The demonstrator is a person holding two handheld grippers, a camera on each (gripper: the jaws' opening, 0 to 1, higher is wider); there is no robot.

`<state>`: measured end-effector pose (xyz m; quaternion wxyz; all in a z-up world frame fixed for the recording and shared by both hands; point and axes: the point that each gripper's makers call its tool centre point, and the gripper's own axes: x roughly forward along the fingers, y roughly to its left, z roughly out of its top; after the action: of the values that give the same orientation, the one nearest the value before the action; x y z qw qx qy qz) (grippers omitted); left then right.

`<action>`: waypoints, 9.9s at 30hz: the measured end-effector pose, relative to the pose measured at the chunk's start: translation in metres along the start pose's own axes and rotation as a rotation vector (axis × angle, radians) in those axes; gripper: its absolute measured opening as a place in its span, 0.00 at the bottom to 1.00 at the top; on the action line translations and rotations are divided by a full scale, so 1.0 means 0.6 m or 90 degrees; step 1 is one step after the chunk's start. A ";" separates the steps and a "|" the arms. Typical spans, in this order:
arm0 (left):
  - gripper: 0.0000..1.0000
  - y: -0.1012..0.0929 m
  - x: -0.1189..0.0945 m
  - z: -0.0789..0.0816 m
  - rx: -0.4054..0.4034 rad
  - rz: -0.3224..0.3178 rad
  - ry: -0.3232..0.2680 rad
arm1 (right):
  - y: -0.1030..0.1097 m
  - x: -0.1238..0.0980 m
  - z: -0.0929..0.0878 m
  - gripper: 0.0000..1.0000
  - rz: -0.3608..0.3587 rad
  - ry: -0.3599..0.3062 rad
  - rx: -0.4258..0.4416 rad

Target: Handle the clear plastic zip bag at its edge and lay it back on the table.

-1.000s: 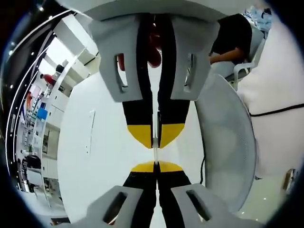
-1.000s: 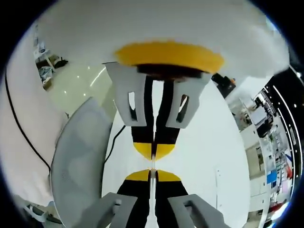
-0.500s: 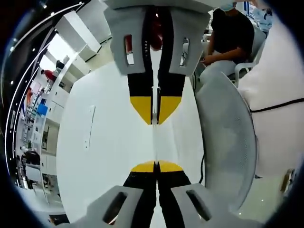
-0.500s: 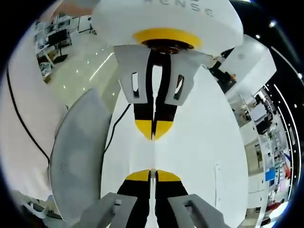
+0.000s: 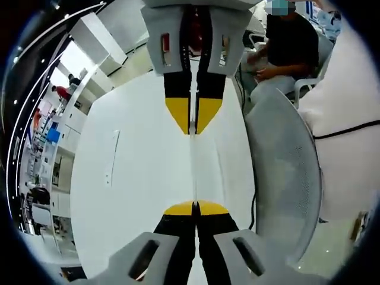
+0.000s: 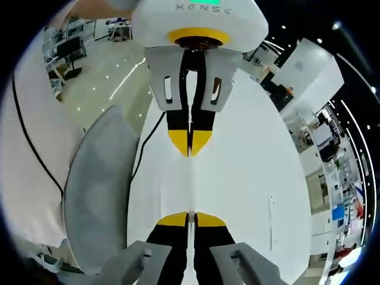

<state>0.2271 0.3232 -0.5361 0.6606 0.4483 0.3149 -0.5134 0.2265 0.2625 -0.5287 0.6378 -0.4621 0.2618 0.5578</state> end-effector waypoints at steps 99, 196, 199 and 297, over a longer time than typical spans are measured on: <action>0.00 0.013 -0.001 -0.019 0.013 0.035 0.003 | -0.003 -0.025 -0.042 0.02 0.014 0.015 0.071; 0.10 0.004 -0.013 0.031 -0.006 0.049 -0.074 | -0.006 0.051 -0.008 0.00 0.096 0.032 0.142; 0.13 0.005 -0.017 0.041 -0.005 0.051 -0.084 | -0.009 0.052 -0.008 0.00 0.093 0.033 0.142; 0.00 -0.094 0.044 0.072 0.072 -0.081 -0.045 | -0.055 0.033 -0.008 0.00 0.012 0.006 0.210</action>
<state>0.1785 0.2692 -0.5572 0.6110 0.4459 0.2896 -0.5865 0.2635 0.2692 -0.5380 0.6987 -0.3511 0.3570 0.5109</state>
